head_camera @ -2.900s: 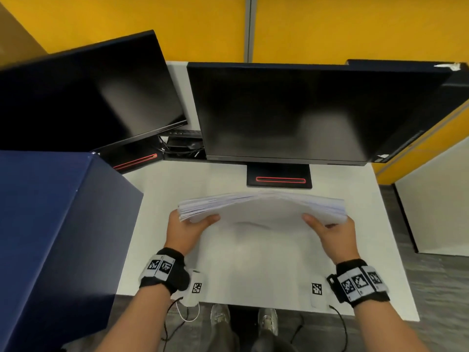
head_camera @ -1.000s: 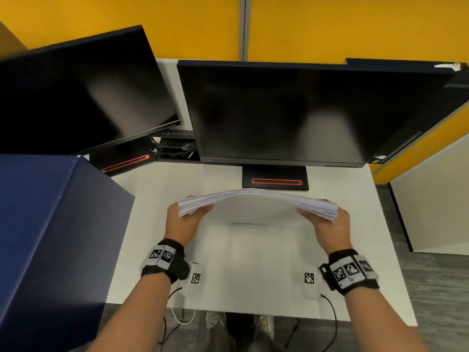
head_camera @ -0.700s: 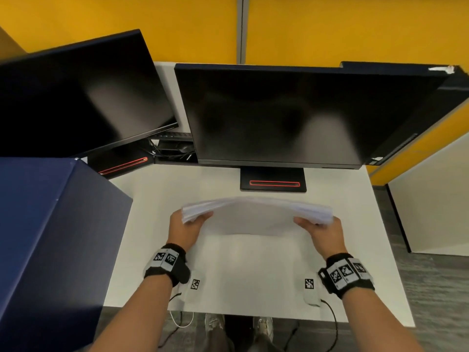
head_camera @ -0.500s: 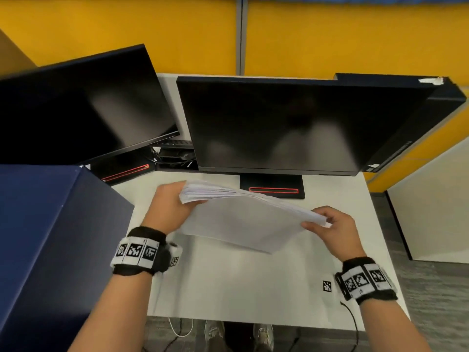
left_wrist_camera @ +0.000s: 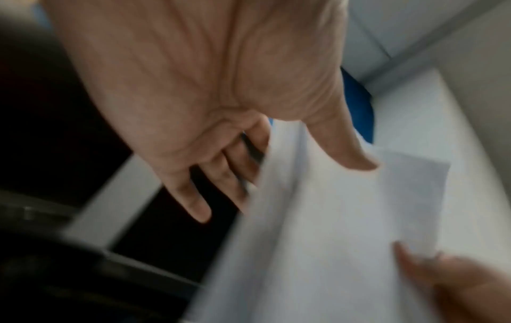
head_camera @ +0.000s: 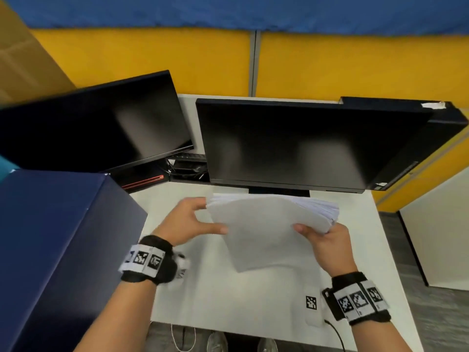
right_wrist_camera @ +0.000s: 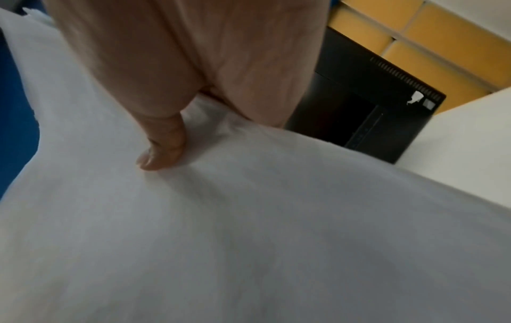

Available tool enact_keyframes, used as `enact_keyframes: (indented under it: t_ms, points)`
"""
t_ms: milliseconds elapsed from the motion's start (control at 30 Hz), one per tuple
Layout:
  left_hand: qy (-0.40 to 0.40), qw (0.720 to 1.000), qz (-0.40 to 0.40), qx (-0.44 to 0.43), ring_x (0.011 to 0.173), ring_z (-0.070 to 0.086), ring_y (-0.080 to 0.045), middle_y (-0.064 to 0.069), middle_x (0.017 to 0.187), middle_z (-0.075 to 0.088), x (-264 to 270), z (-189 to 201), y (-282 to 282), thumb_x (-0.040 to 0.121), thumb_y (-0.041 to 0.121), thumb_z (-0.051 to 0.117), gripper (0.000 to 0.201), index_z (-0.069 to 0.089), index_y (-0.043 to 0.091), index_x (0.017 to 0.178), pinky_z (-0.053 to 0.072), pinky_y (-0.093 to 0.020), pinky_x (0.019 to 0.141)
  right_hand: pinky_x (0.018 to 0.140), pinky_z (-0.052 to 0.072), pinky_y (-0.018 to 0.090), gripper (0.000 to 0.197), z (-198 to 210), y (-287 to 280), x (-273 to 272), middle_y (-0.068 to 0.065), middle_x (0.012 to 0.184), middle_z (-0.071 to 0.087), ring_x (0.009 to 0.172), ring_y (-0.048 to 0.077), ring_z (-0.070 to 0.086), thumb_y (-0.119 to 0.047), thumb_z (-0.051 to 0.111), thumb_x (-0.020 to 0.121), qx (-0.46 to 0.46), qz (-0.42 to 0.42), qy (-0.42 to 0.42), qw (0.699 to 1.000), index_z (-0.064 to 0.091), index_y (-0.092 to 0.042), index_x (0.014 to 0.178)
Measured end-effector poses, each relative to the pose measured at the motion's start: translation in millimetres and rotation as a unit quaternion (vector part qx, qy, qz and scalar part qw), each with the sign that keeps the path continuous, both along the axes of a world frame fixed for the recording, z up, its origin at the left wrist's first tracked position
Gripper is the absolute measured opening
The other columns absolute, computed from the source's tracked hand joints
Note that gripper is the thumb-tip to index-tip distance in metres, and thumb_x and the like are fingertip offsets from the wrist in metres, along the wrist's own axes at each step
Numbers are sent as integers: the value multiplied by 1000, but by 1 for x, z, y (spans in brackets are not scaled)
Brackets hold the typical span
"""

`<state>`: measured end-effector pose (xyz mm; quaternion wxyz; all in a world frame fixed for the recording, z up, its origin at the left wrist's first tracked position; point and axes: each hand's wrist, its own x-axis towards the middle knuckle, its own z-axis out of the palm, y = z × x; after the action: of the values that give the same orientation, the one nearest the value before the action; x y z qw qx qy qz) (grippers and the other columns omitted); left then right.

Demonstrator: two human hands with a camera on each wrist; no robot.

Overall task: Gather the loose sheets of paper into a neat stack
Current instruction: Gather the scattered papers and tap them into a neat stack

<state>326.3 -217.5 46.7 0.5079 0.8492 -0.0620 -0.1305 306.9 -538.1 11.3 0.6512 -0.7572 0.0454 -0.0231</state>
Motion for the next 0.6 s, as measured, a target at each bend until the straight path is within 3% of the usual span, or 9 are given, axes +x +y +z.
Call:
enact_keyframes:
  t_ms: [67,167,267,400,467,600]
  points:
    - [-3,990,53,-131,110,69,-12,5,114,76,-11,-20,-28,63,15,94,58,71,18,117,54,-30,94,63,50,6,33,-3,4,-2,-29,74,73,72,-12,68,0,79,76,12,-1,-4,1000,71,-32,82]
    - [-39,960,173,-217,94,74,-8,10,97,79,-19,-34,-61,64,18,90,38,75,22,98,57,-23,81,65,50,5,35,-11,8,-6,-31,76,72,73,-13,67,2,78,76,16,4,-18,1000,69,-30,86]
    - [-58,955,201,-212,84,73,-5,12,86,78,-18,-52,-66,62,9,92,34,75,19,89,56,-20,75,70,52,9,32,-30,-2,-9,-26,85,75,80,-8,70,-4,82,72,14,9,-1,1000,71,-28,91]
    - [19,957,208,-202,82,73,-3,16,83,78,-18,-94,-71,59,2,94,44,73,24,91,55,-16,71,77,58,20,39,-69,-6,-12,-11,94,78,90,6,74,-7,88,66,8,12,75,997,73,-25,96]
    - [51,957,210,-194,85,73,-1,14,87,78,-18,-114,-76,58,4,95,48,71,29,93,56,-16,71,72,55,13,46,-81,1,-10,-8,93,77,85,-1,72,1,88,65,22,5,102,995,69,-26,98]
    - [85,957,217,-172,85,74,-2,7,95,79,-17,-142,-71,61,8,95,43,73,26,95,55,-15,71,64,46,-1,47,-93,6,-3,-10,94,69,72,-16,66,7,84,68,40,-21,125,991,64,-19,100]
